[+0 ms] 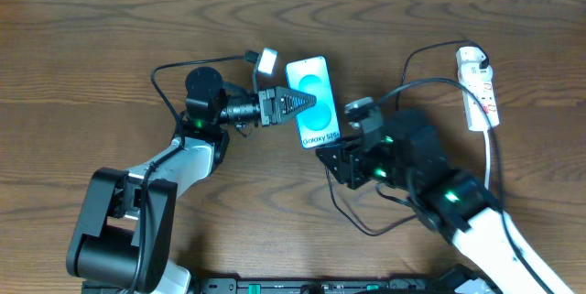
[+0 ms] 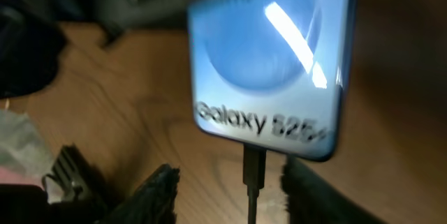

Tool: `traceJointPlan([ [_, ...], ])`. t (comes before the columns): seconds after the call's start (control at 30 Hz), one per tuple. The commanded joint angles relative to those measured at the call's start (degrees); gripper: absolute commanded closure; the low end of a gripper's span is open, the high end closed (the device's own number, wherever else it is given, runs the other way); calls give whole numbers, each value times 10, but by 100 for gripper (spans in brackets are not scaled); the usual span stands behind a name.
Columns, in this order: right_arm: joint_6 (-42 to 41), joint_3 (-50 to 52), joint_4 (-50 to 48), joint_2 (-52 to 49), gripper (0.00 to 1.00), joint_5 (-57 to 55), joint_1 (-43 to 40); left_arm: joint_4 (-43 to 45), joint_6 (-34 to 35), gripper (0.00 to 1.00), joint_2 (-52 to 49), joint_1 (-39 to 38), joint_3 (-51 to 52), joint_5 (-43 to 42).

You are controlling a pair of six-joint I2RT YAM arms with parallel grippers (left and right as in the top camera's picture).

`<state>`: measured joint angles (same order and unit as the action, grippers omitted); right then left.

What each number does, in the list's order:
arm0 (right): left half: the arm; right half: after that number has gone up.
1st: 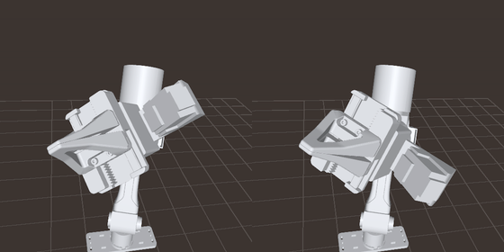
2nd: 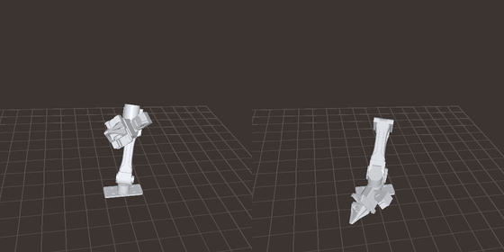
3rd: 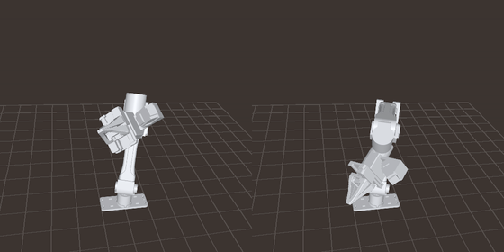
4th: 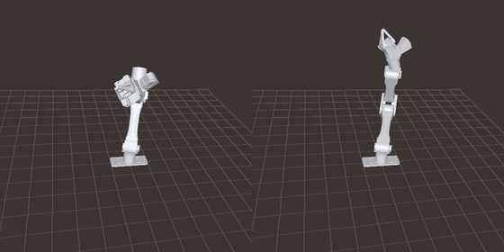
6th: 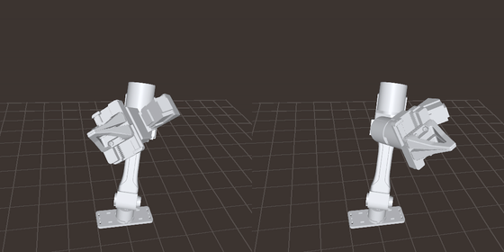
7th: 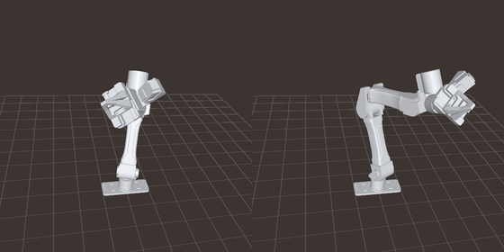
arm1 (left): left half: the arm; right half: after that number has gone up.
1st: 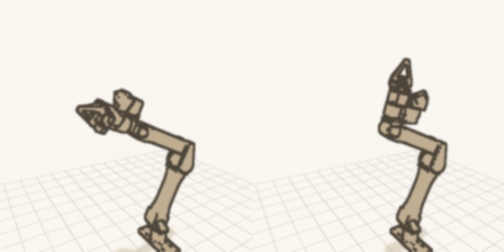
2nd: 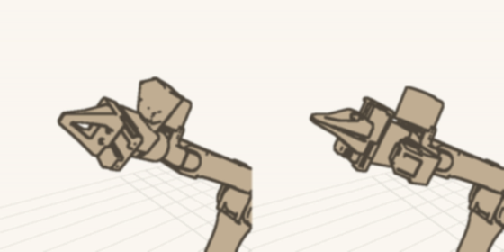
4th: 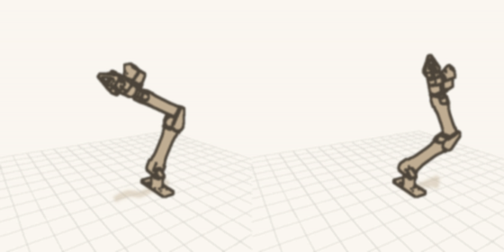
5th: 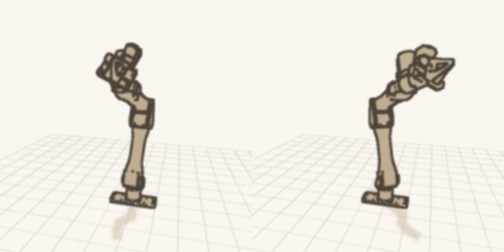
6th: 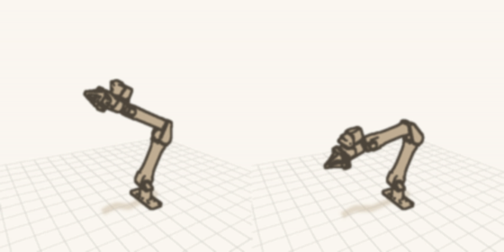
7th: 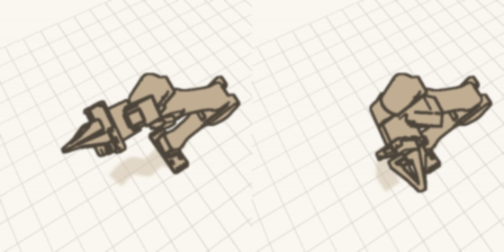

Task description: Plug charger to phone and switch on socket

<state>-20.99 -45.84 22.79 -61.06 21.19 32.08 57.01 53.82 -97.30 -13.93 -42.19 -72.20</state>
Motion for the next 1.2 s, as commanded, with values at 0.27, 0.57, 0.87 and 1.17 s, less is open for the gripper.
traceJointPlan([
  [0.27, 28, -42, 68, 130, 49, -89, 3, 5, -71, 93, 6, -3, 0, -37],
  [0.57, -20, -41, 143, 29, 44, -104, 81, 5, -63, 93, 6, -3, 0, -32],
  [0.87, -156, -41, 156, -51, 60, -364, 197, 5, -32, 92, 6, -3, 0, -17],
  [1.17, -192, -41, 115, -129, 61, -436, 229, 5, 81, 93, 6, -3, 0, 4],
])
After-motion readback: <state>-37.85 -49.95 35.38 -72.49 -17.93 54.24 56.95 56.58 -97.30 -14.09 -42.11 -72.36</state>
